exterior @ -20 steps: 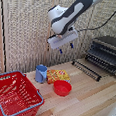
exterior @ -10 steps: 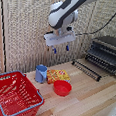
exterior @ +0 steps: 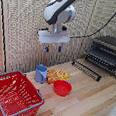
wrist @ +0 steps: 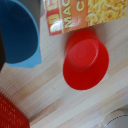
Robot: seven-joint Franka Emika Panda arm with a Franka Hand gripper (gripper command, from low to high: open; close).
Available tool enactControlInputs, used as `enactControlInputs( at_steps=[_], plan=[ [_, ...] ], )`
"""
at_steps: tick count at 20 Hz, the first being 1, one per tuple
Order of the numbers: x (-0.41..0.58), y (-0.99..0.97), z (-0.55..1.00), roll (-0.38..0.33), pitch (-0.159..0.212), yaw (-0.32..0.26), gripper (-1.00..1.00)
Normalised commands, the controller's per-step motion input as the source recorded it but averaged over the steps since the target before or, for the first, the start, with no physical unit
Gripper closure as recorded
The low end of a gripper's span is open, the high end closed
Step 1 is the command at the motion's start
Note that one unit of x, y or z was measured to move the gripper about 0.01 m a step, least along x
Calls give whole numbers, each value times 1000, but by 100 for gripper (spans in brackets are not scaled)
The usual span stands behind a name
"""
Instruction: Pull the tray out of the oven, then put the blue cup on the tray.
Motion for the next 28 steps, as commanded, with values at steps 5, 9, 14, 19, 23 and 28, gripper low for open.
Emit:
enactControlInputs(
  at_steps=[5,9,14,19,23,28],
  plan=[
    [-362,491,-240,102,-18,-92,-100],
    [-464,324,-207,17,-7,-47,-100],
    [-277,69,-222,3,-12,30,-100],
    [-62,-33,-205,-10,-2,100,-100],
    [33,-105,-262,0,-4,107,-100],
    [179,-201,-329,48,-67,77,-100]
  ],
)
